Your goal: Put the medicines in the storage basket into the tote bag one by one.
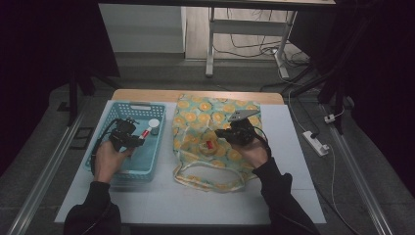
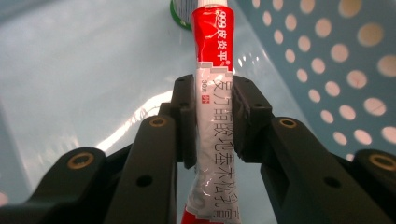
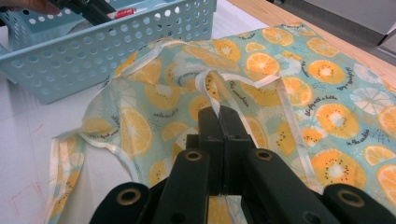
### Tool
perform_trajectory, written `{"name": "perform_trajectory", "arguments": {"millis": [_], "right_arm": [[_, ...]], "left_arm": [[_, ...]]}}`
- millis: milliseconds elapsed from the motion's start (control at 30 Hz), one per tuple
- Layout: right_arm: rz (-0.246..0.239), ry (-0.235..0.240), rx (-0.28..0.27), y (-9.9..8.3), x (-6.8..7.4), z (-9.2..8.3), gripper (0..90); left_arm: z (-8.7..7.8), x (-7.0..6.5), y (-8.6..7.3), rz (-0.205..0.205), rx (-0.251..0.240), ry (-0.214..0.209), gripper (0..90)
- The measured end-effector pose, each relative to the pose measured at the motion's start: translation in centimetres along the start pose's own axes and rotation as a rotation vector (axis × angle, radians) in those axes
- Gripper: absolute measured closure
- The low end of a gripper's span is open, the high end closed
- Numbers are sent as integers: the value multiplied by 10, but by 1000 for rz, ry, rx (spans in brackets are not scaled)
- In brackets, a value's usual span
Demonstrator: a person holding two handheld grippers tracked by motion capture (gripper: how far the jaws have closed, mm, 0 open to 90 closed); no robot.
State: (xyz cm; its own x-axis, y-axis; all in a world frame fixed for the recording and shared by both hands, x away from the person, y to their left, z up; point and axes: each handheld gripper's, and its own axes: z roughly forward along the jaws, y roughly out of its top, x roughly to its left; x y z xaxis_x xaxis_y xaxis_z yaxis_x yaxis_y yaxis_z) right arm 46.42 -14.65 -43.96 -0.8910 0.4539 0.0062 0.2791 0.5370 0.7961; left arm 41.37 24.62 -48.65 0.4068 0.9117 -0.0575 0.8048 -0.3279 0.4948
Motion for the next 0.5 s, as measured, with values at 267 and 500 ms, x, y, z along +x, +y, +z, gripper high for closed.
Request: {"name": "perform_trajectory", "arguments": {"millis": [267,500], "right_arm": [[-1,-3,-1,0,0,-1,897],[0,-3,-3,1,0,-1,897]], "left_arm": [[-11,1,0,-19,-52,-7,724],[-27,-3,4,-10,-112,-46,725]]}}
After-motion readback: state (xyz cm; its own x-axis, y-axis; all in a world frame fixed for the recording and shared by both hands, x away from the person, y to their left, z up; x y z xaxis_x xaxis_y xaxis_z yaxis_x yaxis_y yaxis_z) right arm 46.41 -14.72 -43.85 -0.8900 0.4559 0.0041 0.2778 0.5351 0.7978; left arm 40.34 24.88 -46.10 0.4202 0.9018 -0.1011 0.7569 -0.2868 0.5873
